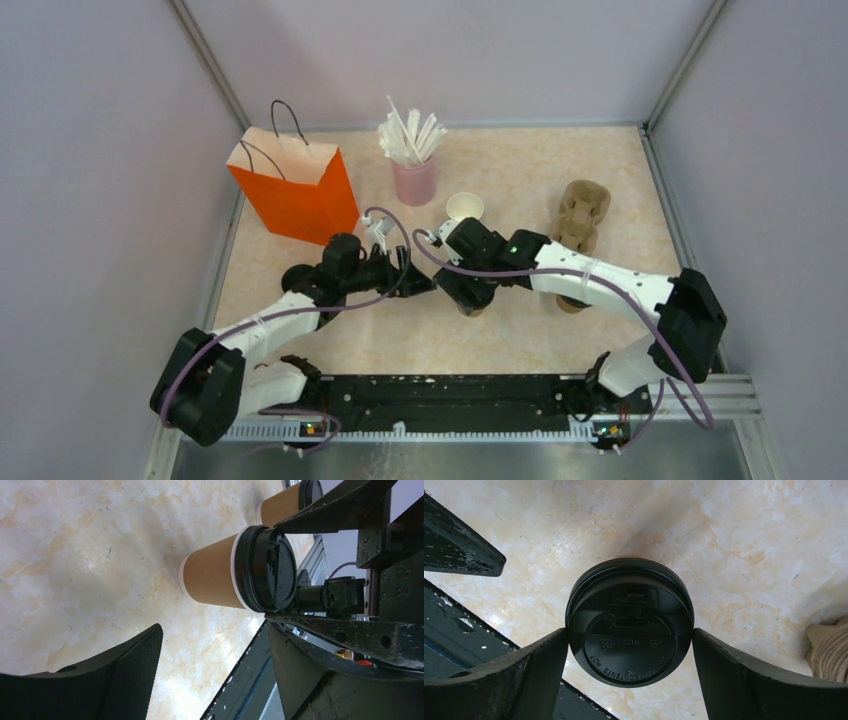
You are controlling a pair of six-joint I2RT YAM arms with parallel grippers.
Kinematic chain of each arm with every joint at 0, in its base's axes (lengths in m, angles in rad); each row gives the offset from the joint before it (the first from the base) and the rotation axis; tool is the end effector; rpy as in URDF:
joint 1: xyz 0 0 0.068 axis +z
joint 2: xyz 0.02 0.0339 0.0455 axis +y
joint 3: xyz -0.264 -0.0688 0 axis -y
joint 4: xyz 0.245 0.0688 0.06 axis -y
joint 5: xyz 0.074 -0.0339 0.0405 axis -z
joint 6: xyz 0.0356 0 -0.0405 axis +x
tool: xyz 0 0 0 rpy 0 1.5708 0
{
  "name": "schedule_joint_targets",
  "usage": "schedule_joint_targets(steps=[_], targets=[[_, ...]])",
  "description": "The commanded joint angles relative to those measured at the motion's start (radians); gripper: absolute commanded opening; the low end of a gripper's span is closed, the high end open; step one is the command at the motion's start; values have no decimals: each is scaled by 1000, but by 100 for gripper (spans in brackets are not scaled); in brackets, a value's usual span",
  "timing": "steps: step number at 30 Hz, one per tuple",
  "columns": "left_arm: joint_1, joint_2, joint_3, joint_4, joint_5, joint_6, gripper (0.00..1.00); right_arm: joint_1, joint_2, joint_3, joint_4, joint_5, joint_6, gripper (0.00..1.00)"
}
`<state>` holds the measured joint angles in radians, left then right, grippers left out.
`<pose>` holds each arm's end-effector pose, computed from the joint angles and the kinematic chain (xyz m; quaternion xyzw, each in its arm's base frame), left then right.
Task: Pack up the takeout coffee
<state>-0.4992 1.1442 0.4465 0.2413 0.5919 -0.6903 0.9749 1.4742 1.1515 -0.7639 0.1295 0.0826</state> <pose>0.1924 -0.1275 0.1968 0.0761 0.8229 -0.4884 0.2803 0.1704 0.2431 0.2587 -0.4040 0.8807 0.0664 0.2383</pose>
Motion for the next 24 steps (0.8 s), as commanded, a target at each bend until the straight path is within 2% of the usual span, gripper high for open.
schedule_joint_targets(steps=[1, 24], targets=[[-8, 5, -7, 61, 21, -7, 82, 10, -62, 17, 3, 38, 12, 89], [-12, 8, -7, 60, 20, -2, 82, 11, -35, -37, 49, 11, 5, 93]])
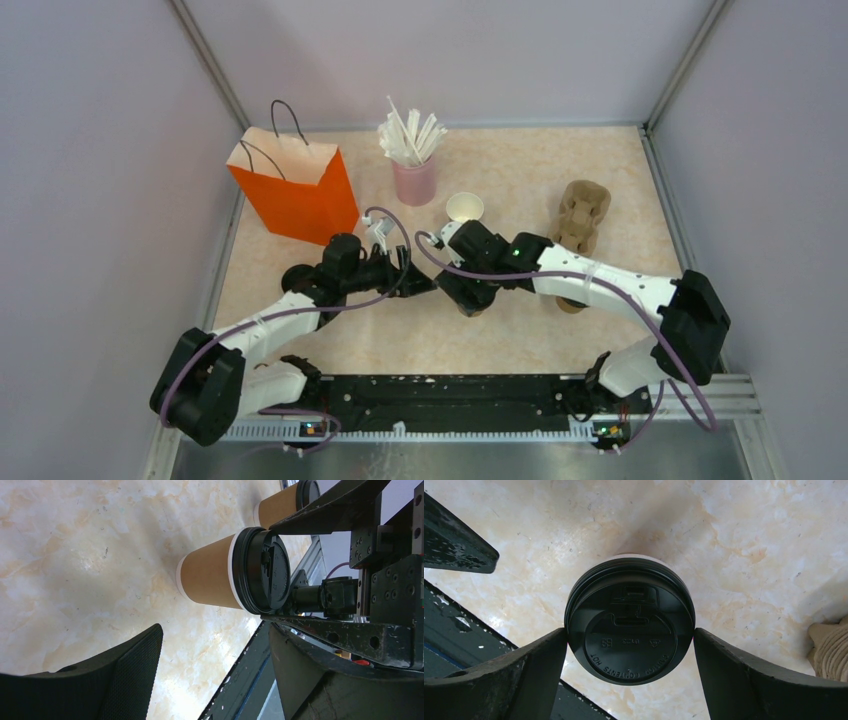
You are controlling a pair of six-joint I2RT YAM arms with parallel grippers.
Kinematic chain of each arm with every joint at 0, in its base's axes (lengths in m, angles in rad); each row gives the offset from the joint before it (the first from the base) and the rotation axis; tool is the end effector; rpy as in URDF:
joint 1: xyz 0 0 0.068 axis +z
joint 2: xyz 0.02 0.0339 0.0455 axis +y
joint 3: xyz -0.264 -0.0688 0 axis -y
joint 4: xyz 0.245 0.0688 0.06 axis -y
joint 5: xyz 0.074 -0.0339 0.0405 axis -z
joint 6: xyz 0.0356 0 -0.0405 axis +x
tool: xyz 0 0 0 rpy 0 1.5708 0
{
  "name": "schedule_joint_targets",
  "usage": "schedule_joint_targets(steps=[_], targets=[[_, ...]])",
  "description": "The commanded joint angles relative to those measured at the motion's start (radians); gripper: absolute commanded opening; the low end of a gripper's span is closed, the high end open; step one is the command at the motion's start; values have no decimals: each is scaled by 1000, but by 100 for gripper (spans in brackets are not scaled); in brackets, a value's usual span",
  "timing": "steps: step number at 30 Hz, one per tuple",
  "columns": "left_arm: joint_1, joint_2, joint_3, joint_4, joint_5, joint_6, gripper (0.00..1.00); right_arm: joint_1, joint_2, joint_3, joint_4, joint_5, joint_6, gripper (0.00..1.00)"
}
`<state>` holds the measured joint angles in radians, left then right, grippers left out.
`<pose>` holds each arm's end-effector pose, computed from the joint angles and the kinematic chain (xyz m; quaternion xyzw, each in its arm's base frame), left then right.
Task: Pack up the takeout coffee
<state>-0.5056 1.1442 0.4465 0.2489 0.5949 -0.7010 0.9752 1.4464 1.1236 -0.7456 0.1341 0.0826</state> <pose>0.1918 -0.1290 0.1975 0.0762 0.8209 -0.4930 0.2781 0.1673 0.2384 0.2589 -0.4021 0.8790 0.0691 0.2469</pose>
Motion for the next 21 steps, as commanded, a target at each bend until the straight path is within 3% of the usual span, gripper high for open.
schedule_joint_targets(steps=[1, 21], targets=[[-5, 8, -7, 53, 17, 8, 82, 11, -5, -11, 33, 5, 6, 93], [-7, 2, -8, 49, 16, 19, 82, 10, -7, -22, 69, 21, -10, 98]])
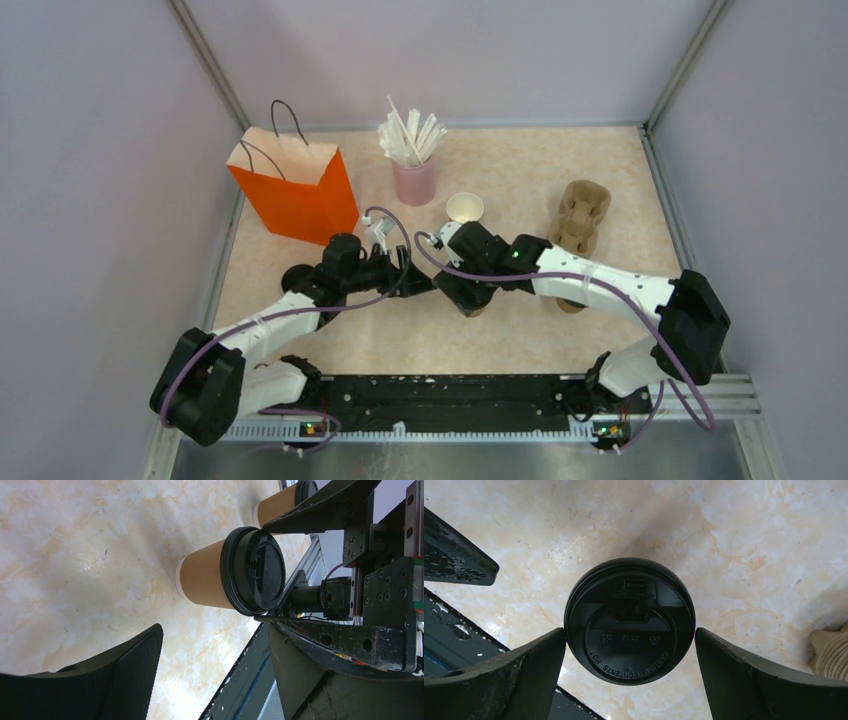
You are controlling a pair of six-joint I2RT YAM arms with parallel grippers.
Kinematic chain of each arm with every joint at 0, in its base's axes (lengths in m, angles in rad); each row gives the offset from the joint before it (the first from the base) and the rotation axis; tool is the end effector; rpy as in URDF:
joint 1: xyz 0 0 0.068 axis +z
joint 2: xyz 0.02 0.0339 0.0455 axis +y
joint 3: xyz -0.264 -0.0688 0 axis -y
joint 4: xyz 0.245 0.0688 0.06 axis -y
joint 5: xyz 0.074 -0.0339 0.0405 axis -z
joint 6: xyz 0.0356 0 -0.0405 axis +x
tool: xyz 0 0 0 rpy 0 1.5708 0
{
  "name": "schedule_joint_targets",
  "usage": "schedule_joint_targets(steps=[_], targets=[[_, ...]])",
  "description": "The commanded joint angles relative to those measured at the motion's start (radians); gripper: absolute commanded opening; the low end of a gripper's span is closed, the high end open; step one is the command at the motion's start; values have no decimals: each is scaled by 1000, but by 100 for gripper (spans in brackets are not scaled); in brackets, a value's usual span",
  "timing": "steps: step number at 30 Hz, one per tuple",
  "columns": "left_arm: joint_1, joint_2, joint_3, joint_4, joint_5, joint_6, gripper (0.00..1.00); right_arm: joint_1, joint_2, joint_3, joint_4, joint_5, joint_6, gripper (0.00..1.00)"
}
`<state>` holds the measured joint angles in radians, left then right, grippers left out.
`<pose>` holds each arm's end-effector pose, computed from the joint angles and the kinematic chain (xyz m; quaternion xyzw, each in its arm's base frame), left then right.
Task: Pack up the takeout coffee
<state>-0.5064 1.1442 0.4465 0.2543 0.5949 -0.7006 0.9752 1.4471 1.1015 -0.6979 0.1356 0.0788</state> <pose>0.1919 -0.1293 0.1980 0.0775 0.8195 -0.4939 0.2800 0.1685 0.2401 0.2545 -0.4015 0.8757 0.0742 0.2576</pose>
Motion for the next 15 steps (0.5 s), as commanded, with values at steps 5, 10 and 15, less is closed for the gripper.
schedule_joint_targets(steps=[5, 10, 15], targets=[[-10, -6, -1, 35, 22, 34, 84, 10, -24, 18, 4, 24, -7, 98], [-19, -8, 14, 17, 19, 54, 86, 10, -58, 31, -14, 13, -7, 99], [-28, 31, 28, 27, 37, 51, 84, 11, -102, 47, -30, -2, 8, 99]])
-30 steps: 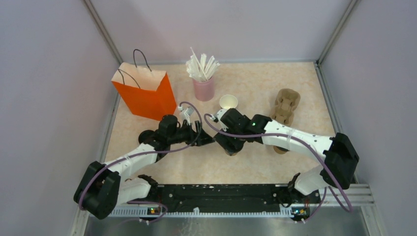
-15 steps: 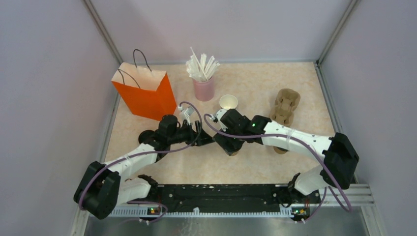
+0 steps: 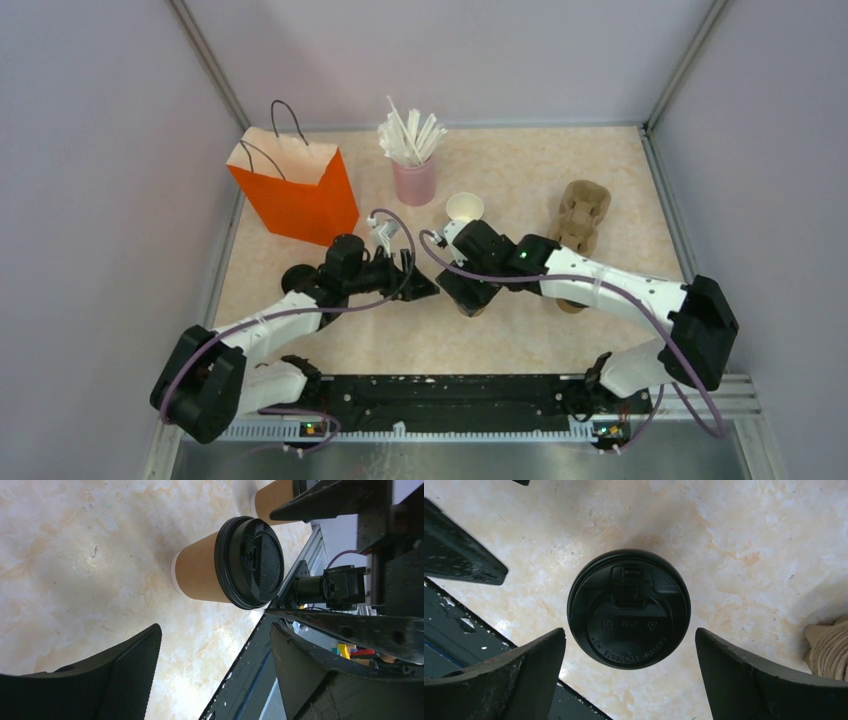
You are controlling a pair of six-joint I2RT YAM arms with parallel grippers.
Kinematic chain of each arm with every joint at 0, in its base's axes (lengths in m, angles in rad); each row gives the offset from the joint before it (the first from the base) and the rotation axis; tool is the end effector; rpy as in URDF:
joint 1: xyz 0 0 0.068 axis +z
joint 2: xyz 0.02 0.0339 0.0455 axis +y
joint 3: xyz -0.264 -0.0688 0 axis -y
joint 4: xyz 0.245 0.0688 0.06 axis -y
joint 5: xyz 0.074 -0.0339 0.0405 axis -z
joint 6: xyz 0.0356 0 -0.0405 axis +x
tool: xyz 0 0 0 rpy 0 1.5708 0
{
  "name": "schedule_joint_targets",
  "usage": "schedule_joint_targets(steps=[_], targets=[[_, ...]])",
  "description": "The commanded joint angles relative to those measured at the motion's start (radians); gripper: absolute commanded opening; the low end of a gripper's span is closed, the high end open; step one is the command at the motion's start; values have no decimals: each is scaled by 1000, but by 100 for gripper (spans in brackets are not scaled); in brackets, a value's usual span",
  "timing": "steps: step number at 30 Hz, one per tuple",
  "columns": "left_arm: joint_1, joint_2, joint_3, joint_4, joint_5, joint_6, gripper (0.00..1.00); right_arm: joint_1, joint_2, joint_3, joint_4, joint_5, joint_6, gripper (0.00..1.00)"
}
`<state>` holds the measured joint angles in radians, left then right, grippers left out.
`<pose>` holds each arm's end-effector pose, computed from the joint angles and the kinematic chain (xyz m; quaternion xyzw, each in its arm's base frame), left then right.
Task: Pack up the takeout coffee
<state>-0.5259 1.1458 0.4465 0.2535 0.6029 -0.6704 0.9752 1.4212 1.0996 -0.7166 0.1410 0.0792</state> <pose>0.1892 -0.1332 0.1977 0.0996 0.8171 -0.4943 0.2794 0.1654 0.2352 0.2599 -0.4001 0.8754 0.0733 0.2611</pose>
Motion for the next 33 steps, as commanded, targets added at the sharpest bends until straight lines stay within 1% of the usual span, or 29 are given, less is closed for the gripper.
schedule_joint_targets(steps=[1, 5, 9, 12, 15, 16, 21, 24, 29, 33], targets=[[-11, 40, 31, 33, 34, 18, 84, 10, -89, 50, -10, -24, 10, 99], [-34, 77, 48, 62, 41, 11, 82, -13, -135, 30, 17, -60, 53, 97], [-74, 118, 95, 70, 29, 27, 81, -98, -221, -47, 80, -82, 193, 86], [-92, 141, 127, 76, -8, 43, 81, -192, -322, -138, 172, -134, 290, 85], [-96, 172, 145, 104, -48, 51, 79, -228, -393, -207, 225, -136, 365, 86], [-97, 190, 158, 114, -47, 55, 79, -235, -405, -226, 240, -160, 382, 86], [-112, 284, 234, 120, -36, 97, 75, -260, -417, -291, 296, -191, 439, 86], [-125, 315, 247, 141, -43, 107, 74, -275, -414, -323, 329, -192, 461, 86], [-144, 348, 252, 159, -45, 118, 71, -311, -413, -381, 380, -205, 472, 86], [-152, 360, 249, 153, -58, 129, 68, -328, -399, -418, 416, -263, 474, 80]])
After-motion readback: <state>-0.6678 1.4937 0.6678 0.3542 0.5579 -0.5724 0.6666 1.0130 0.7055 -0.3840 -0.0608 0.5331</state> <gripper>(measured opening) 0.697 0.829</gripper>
